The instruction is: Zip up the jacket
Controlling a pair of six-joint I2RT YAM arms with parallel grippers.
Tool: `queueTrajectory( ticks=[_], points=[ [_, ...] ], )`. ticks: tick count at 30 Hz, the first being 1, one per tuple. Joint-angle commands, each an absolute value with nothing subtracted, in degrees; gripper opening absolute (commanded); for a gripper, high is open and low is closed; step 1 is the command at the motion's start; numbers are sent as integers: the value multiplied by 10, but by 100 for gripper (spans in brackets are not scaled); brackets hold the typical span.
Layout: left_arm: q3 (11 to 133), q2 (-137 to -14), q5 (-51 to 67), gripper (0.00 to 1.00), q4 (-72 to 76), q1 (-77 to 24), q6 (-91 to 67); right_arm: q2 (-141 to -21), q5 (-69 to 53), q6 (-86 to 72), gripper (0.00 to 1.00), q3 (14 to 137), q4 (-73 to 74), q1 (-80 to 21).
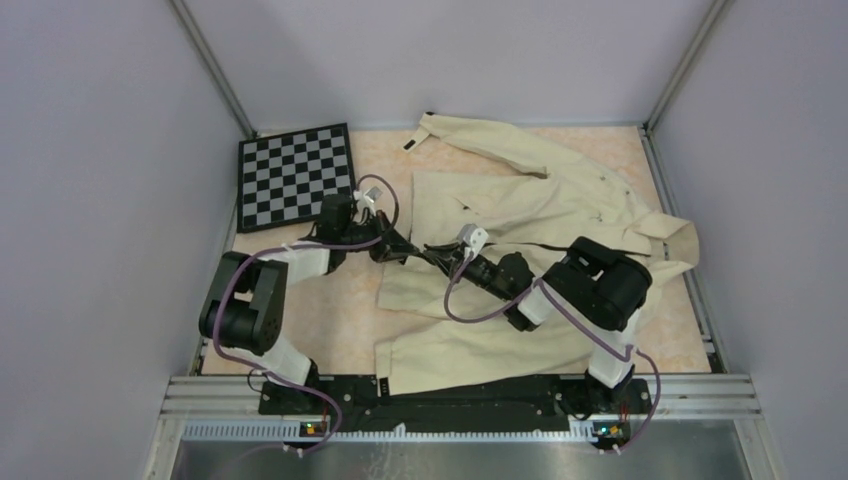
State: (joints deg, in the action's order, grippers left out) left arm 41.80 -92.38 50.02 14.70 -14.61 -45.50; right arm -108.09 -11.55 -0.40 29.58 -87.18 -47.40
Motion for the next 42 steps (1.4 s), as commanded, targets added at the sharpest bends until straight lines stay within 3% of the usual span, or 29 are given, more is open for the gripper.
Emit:
queueTrajectory(
  ticks=[1,6,13,16,23,27,32,36,42],
  points=[
    [425,-883,448,0,159,-99,-443,-1051,-137,30,0,260,-986,-436],
    [399,-866,434,0,227,-71,-481,-1015,-115,56,0,217,-986,-405],
    [385,-857,390,0,231,-68,-484,-939,83,24,0,146,-987,-365],
    [383,-868,379,0,238,-67,-492,-904,110,55,0,104,-987,-340],
    [440,-905,366,0,180,-43,-475,-778,-20,16,0,41,-964,-176],
    [470,-920,348,0,150,-33,-457,-601,-26,54,0,62,-719,-117],
    [481,-933,334,0,151,-32,-465,-501,-27,48,0,25,-639,40],
    [492,-939,316,0,133,-32,-456,-517,4,101,0,9,-673,78],
    [501,-936,278,0,100,-22,-435,-629,68,89,0,-24,-798,198]
  ],
)
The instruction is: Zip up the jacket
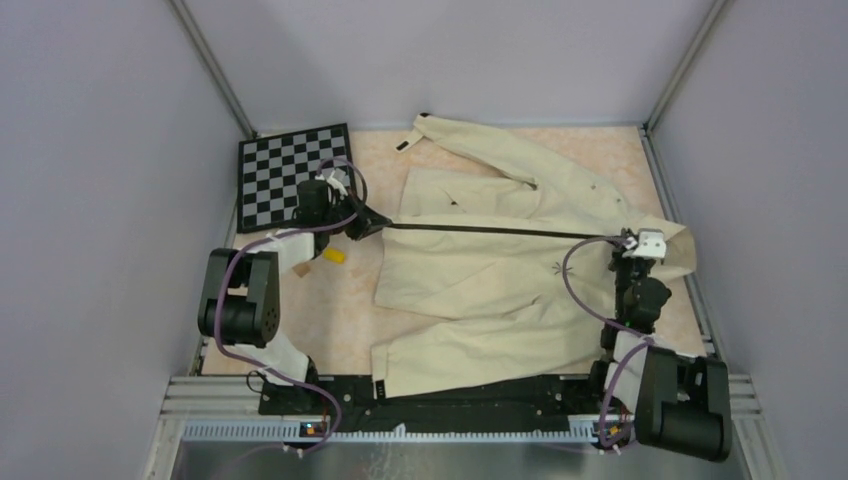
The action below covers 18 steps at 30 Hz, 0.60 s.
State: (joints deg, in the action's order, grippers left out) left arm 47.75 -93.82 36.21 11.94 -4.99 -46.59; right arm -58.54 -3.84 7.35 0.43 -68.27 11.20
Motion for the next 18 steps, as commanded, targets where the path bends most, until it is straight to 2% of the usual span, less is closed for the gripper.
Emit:
queueTrajectory(
  ticks=[1,5,10,14,18],
  points=[
    [504,-933,270,0,89,-18,-430,-638,88,90,0,-31,-816,213],
    [520,-926,240,0,52,-16,-402,-649,173,98,0,-6,-786,249],
    [508,-937,230,0,46,-16,-392,-645,284,96,0,71,-675,298],
    [520,-947,221,0,22,-18,-371,-650,256,21,0,97,-646,387],
    [527,-947,222,0,26,-31,-351,-697,198,23,0,120,-690,402]
  ],
)
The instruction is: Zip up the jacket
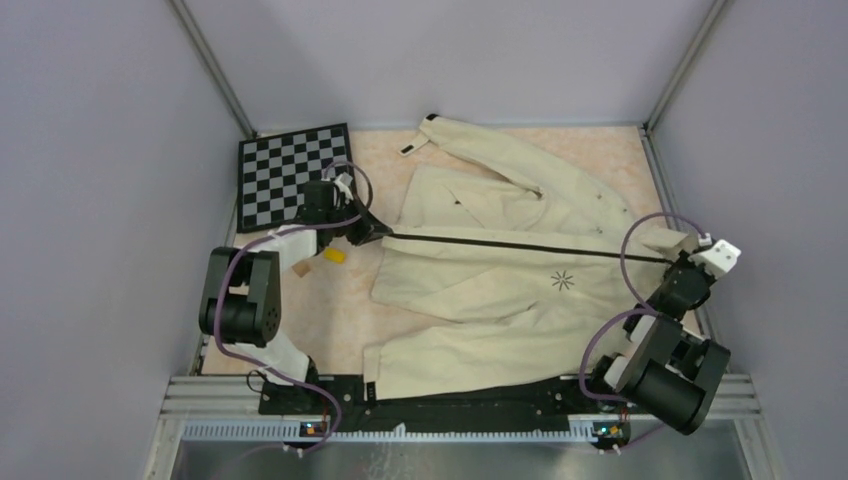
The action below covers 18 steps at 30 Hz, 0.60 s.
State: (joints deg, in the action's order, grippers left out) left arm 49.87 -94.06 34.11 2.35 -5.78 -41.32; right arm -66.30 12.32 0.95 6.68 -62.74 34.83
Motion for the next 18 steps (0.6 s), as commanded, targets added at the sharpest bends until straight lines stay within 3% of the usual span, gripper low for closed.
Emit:
queueTrajectory(
  ticks=[1,3,4,5,6,7,8,11,16,18],
  points=[
    [538,-950,217,0,15,-37,-344,-703,189,25,0,125,-689,403],
    [542,-957,222,0,15,-52,-338,-695,163,17,0,140,-659,403],
    [542,-961,229,0,14,-57,-338,-689,153,9,6,153,-633,402],
    [542,-965,233,2,8,-61,-344,-680,175,-37,41,171,-588,400],
    [539,-965,239,9,10,-64,-350,-671,203,-84,78,203,-506,399],
    [536,-964,242,22,14,-67,-353,-662,212,-113,88,240,-420,398],
    [537,-960,238,34,11,-69,-353,-655,212,-134,90,271,-348,391],
    [549,-939,222,56,-6,-79,-334,-625,182,-170,91,328,-242,322],
    [591,-909,183,78,-90,-113,-273,-602,179,-215,92,424,-105,128],
    [599,-888,170,87,-113,-118,-253,-618,107,-263,92,495,-21,89]
  ],
)
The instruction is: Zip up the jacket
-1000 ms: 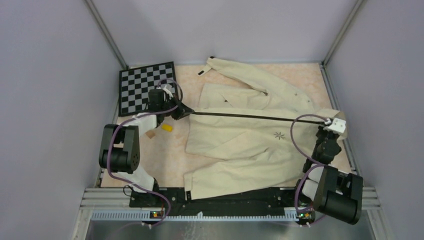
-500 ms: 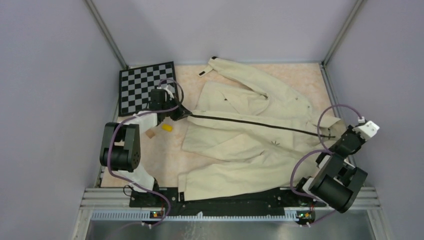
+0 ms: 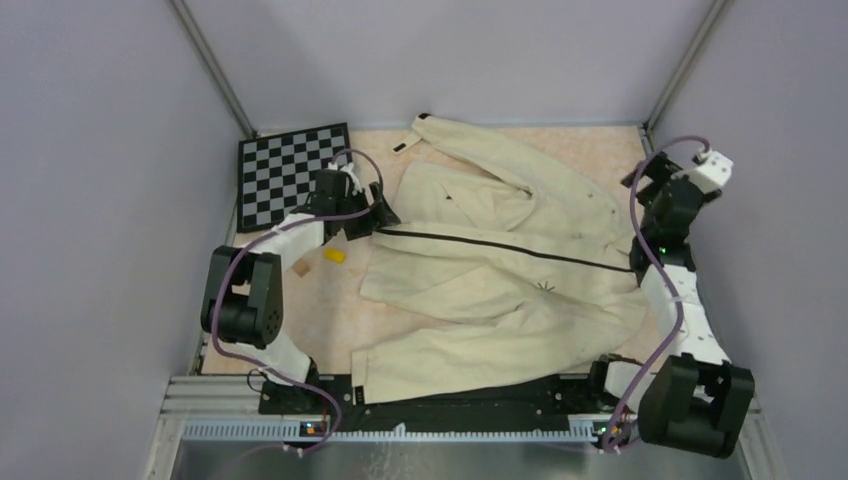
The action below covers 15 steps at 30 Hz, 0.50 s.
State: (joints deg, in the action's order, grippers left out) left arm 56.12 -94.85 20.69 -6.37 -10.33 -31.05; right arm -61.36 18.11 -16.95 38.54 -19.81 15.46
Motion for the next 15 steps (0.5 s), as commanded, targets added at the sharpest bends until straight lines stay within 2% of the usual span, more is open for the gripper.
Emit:
queueTrajectory(
  ticks=[1,3,9,15],
  points=[
    [600,-875,162,89,-122,-119,-244,-628,49,-274,92,523,7,76],
    [602,-841,151,90,-136,-121,-219,-643,-28,-280,93,582,65,44],
    [619,-703,212,95,-159,-123,-145,-590,-88,-289,94,651,107,4],
    [671,-590,278,99,-136,-123,-115,-510,-61,-284,94,731,136,4]
  ],
)
